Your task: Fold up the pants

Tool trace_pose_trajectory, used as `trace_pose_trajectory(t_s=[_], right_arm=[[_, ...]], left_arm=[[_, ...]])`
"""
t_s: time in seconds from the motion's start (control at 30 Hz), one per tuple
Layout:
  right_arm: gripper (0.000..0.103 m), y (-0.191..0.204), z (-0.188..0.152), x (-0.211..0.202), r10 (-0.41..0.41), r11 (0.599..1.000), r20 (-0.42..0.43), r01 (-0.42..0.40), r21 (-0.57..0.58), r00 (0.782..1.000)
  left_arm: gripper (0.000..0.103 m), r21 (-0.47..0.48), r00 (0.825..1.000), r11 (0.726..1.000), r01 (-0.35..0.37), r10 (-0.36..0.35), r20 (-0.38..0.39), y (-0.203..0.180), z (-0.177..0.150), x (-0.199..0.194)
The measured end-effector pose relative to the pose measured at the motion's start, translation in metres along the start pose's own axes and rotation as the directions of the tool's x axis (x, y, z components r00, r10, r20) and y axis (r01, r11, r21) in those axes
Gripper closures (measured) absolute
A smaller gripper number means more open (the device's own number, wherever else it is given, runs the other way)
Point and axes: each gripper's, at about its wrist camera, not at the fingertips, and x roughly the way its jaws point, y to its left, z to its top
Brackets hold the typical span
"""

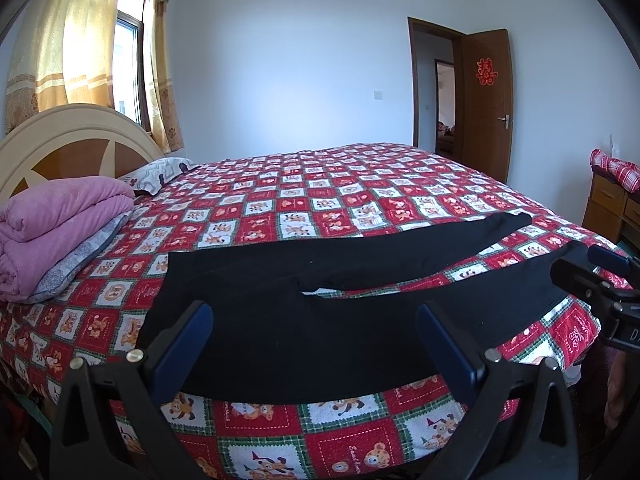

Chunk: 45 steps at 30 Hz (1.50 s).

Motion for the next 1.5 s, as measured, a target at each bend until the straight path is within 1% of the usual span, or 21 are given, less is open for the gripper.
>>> trace_pose_trajectory(t_s=[0.13, 0.33, 0.43, 0.5, 0.6, 0.67, 0.77, 0.87, 0.93, 0.97, 1.0, 1.07, 1.1, 1.17, 1.3, 1.33, 1.37, 1.4, 1.43, 1.47, 1.5], right_arm=[[0.001, 0.0, -0.003, 0.005, -0.001, 1.0, -0.012, 0.001, 0.0, 1.0], [0.001, -0.001, -0.009, 0.017, -0.008, 1.0, -0.041, 0.008, -0.003, 0.999], [0.001, -0.004, -0.013, 0.025, -0.02, 1.0, -0.052, 0.02, 0.002, 0.998], [0.001, -0.007, -0.016, 0.032, -0.032, 0.999, -0.061, 0.033, 0.004, 0.998], [0.001, -0.013, -0.023, 0.045, -0.063, 0.998, -0.079, 0.062, -0.005, 0.995], [0.001, -0.019, -0.027, 0.053, -0.081, 0.997, -0.095, 0.081, -0.004, 0.992], [0.001, -0.028, -0.031, 0.065, -0.089, 0.996, -0.109, 0.091, 0.011, 0.99], [0.001, -0.038, -0.035, 0.075, -0.087, 0.995, -0.115, 0.092, 0.036, 0.99], [0.001, -0.045, -0.036, 0.084, -0.086, 0.994, -0.127, 0.093, 0.05, 0.988], [0.001, -0.049, -0.035, 0.088, -0.089, 0.994, -0.134, 0.097, 0.053, 0.987], [0.001, -0.054, -0.033, 0.094, -0.101, 0.993, -0.144, 0.109, 0.051, 0.984], [0.001, -0.065, -0.026, 0.105, -0.118, 0.991, -0.157, 0.126, 0.044, 0.981], [0.001, -0.072, -0.021, 0.11, -0.119, 0.991, -0.165, 0.129, 0.048, 0.979], [0.001, -0.093, -0.008, 0.123, -0.121, 0.988, -0.183, 0.137, 0.076, 0.975], [0.001, -0.129, 0.019, 0.139, -0.173, 0.976, -0.187, 0.193, 0.097, 0.967], [0.001, -0.136, 0.024, 0.143, -0.181, 0.975, -0.187, 0.202, 0.098, 0.966], [0.001, -0.143, 0.029, 0.148, -0.179, 0.974, -0.19, 0.201, 0.102, 0.965], [0.001, -0.153, 0.034, 0.154, -0.177, 0.973, -0.201, 0.203, 0.113, 0.963], [0.001, -0.162, 0.037, 0.158, -0.18, 0.97, -0.209, 0.209, 0.126, 0.961], [0.001, -0.173, 0.041, 0.163, -0.177, 0.966, -0.217, 0.211, 0.148, 0.96], [0.001, -0.185, 0.046, 0.169, -0.163, 0.965, -0.228, 0.203, 0.164, 0.96]], left_arm=[[0.0, -0.003, 1.0, 1.0, -0.001, 0.001, -0.015, 0.003, -0.003, 0.005], [0.0, -0.006, 0.998, 1.0, -0.012, 0.011, -0.058, 0.007, -0.012, 0.026], [0.0, -0.011, 0.996, 0.999, -0.031, 0.03, -0.082, 0.014, -0.015, 0.038], [0.0, 0.004, 0.994, 0.999, -0.051, 0.051, -0.097, 0.021, -0.016, 0.051], [0.0, 0.018, 0.992, 0.997, -0.077, 0.079, -0.095, 0.042, -0.011, 0.072], [0.0, 0.022, 0.986, 0.992, -0.125, 0.127, -0.11, 0.064, -0.001, 0.095], [0.0, 0.016, 0.974, 0.982, -0.187, 0.188, -0.124, 0.11, 0.015, 0.139], [0.0, 0.024, 0.948, 0.966, -0.257, 0.257, -0.19, 0.158, 0.025, 0.191], [0.0, 0.024, 0.92, 0.954, -0.3, 0.296, -0.255, 0.189, 0.029, 0.228], [0.0, 0.019, 0.914, 0.952, -0.306, 0.299, -0.273, 0.196, 0.028, 0.237], [0.0, 0.001, 0.907, 0.952, -0.306, 0.292, -0.303, 0.209, 0.028, 0.252], [0.002, -0.013, 0.896, 0.953, -0.304, 0.281, -0.343, 0.221, 0.029, 0.268], [0.003, -0.026, 0.897, 0.959, -0.284, 0.255, -0.361, 0.226, 0.029, 0.277], [0.01, -0.069, 0.896, 0.965, -0.254, 0.208, -0.393, 0.234, 0.027, 0.291], [0.015, -0.133, 0.902, 0.968, -0.211, 0.14, -0.409, 0.247, 0.026, 0.307], [0.019, -0.149, 0.906, 0.971, -0.188, 0.112, -0.408, 0.249, 0.025, 0.31], [0.024, -0.159, 0.906, 0.972, -0.174, 0.095, -0.413, 0.251, 0.025, 0.314], [0.027, -0.166, 0.906, 0.973, -0.159, 0.078, -0.416, 0.251, 0.025, 0.318], [0.035, -0.17, 0.905, 0.975, -0.14, 0.056, -0.422, 0.251, 0.024, 0.322], [0.046, -0.168, 0.901, 0.979, -0.114, 0.031, -0.432, 0.249, 0.023, 0.326], [0.052, -0.162, 0.891, 0.983, -0.089, 0.006, -0.454, 0.248, 0.02, 0.333]])
